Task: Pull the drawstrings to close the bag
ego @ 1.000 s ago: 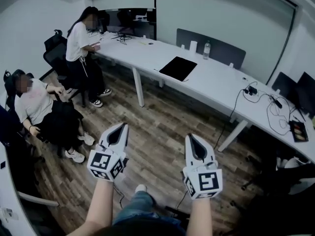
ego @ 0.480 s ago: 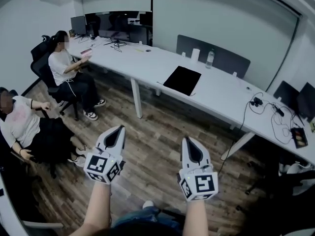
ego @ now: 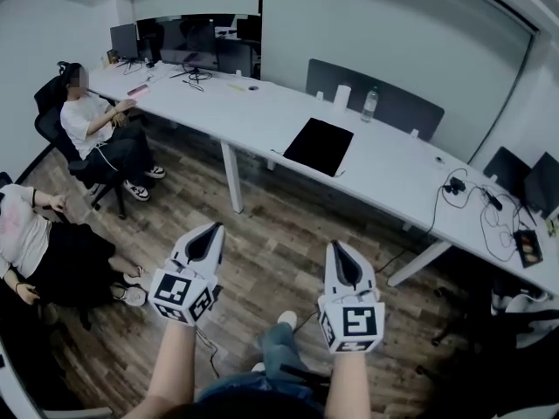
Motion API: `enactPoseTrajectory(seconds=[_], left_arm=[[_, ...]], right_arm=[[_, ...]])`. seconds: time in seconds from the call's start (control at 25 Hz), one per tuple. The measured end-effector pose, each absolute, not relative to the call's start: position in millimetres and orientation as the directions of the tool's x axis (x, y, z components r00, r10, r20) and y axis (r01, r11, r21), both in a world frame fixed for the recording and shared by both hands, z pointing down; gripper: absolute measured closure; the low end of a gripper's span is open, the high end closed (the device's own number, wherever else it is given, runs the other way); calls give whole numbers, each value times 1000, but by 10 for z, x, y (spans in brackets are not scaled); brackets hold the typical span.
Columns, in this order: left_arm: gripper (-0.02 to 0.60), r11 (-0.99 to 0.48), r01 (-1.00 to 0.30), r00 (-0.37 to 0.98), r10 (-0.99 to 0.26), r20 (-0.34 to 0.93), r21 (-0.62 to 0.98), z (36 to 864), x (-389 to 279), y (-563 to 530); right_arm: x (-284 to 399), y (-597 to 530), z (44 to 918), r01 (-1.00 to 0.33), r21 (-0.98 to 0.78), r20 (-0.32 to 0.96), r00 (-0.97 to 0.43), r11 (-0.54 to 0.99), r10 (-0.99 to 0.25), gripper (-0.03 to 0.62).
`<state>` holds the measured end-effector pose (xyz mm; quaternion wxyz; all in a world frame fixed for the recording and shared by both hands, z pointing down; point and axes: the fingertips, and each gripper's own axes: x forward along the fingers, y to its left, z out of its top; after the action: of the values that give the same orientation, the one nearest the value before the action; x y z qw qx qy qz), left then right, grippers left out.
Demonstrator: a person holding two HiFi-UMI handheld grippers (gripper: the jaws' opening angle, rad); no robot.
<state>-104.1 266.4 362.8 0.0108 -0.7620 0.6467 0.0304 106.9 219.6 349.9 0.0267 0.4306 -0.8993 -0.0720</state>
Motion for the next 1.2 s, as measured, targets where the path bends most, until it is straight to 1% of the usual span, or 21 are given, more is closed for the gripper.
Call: enactPoseTrajectory(seconds=[0.16,0.36,0.76,0.96,1.2], left_arm=[[581,-171,-985,170,-984,-49,18,3656,-1093,2293],[581,-160,-987,160,-987,-25,21,3722,-1193,1693],[581,-229,-973,229,-973,36,7,3845,-1240,158],[583,-237,-971,239,-968,74,31,3985,-1235,-594],[583,-211,-975,218,-969,117,69,4228,-1306,-1230]], right_arm=[[1041,1836,3529,-780,154,-5,-614,606,-789,600],[1096,1188,3601,-838,164,28,-523,520,-852,600],[997,-284,3762,-857,85,51,-506,508,-861,599],[1046,-898,3950,-871,74,133,-475,486,-870,599],[1155,-1524,4192,-880,44,186,-458,473,-869,599]])
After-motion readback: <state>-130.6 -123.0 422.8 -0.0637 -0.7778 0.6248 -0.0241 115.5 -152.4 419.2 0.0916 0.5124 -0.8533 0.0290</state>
